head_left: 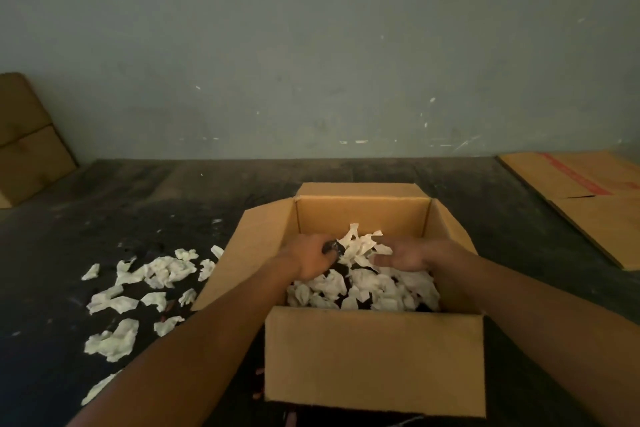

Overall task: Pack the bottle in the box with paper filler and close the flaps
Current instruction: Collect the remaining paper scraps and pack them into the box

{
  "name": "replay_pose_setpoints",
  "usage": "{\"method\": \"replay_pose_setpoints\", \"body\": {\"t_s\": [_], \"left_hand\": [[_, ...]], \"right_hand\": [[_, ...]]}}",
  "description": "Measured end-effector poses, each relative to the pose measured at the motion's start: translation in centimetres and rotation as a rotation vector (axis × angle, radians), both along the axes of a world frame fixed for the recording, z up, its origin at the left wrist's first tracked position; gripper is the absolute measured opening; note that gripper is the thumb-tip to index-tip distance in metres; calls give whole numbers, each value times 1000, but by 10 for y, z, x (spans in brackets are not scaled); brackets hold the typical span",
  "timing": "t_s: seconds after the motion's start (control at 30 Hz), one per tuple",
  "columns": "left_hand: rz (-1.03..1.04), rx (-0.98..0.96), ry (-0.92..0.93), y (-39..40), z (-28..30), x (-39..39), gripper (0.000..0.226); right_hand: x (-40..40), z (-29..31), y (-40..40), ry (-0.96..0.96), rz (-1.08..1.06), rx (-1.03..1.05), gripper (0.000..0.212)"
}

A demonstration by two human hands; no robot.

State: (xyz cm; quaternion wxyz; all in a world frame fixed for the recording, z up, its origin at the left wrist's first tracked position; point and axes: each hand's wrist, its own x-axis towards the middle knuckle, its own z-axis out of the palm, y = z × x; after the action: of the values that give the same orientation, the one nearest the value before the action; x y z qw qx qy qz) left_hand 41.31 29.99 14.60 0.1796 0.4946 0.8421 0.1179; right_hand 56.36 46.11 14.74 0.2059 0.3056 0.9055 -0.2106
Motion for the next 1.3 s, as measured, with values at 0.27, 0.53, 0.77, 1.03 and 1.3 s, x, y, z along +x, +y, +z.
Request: {"method": "replay_pose_setpoints", "body": {"t_s": [0.27,0.53,0.77,1.03,1.3], "left_hand": [[98,351,239,-123,31,-30,59],[332,296,141,-327,-17,-88,68],[463,103,-159,-466,-92,-103,83],[513,-171,-252,-506,-174,-124,108],[367,-324,-69,-462,-216,-188,137]], "right_hand": [[-59,11,-107,287,-23,140,77],[-123,-34,-305,569,114,137,69],[-129,-122,-415,357,92,47,78],[-128,-203,-405,37,-109,1,95],[-224,-226,-353,205,-275,176,104]]}}
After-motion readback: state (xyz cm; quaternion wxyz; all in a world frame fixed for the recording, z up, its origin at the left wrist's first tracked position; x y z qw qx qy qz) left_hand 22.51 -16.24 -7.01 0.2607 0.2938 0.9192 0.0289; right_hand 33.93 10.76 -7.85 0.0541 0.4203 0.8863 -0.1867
